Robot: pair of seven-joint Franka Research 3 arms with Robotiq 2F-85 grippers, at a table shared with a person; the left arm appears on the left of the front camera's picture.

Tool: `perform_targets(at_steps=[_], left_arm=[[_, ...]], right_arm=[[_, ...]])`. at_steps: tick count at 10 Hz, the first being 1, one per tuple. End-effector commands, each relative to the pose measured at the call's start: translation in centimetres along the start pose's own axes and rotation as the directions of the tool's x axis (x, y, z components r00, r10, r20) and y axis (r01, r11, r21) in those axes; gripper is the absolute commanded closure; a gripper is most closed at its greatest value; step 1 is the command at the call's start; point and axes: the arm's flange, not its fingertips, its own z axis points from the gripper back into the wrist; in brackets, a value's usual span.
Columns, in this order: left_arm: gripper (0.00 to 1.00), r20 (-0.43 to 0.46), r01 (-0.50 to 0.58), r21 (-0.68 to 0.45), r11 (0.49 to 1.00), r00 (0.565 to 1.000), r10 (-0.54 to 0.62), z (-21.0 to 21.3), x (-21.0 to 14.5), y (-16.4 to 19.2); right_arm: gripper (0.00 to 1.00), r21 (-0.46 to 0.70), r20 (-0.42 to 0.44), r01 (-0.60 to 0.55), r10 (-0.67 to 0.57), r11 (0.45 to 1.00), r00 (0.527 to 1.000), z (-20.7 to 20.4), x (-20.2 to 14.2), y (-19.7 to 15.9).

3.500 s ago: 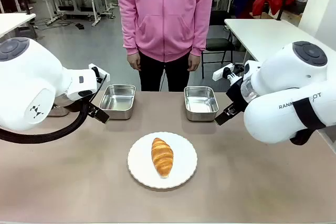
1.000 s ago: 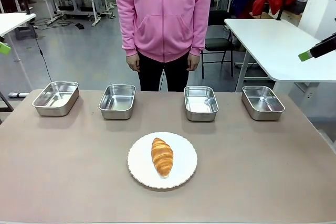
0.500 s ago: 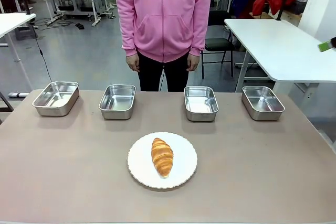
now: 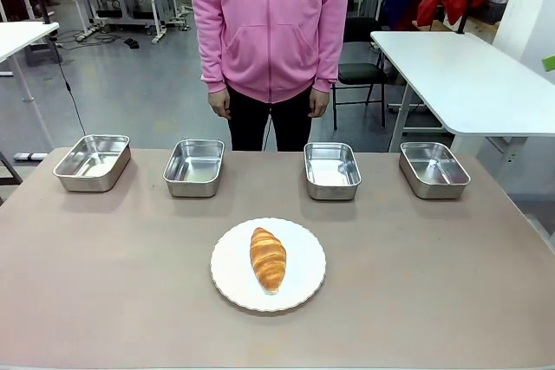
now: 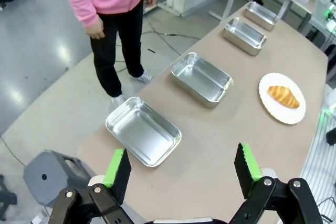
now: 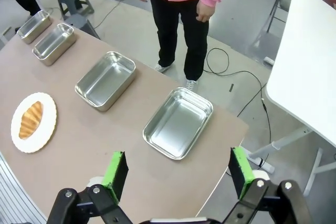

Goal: Place the bread in the container.
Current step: Place the Butter Roll into the Airtight Container indicated by the human.

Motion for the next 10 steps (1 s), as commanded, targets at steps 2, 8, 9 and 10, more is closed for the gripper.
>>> perform_targets(at_steps=[2, 8, 9, 10], left_arm=[[0.0, 0.009, 0.026, -0.076, 0.997, 1.0, -0.025, -0.7, -0.1, 1.1], [0.0, 0.037, 0.009, -0.096, 0.995, 0.999, -0.005, -1.6, -0.8, 2.4], [0.0, 0.039, 0.006, -0.081, 0.997, 0.999, -0.003, -1.6, -0.7, 2.3], [0.0, 0.042, 0.001, -0.074, 0.997, 0.999, 0.002, -1.6, -0.8, 2.2]], right_arm=[[0.0, 0.087, -0.018, -0.062, 0.064, 0.994, 0.998, -1.0, 0.5, -0.9], [0.0, 0.177, -0.033, -0.097, 0.105, 0.979, 0.994, -3.5, 0.3, -1.4], [0.0, 0.182, -0.033, -0.097, 0.105, 0.979, 0.994, -3.5, 0.3, -1.3], [0.0, 0.186, -0.03, -0.096, 0.103, 0.978, 0.994, -3.5, 0.2, -1.3]])
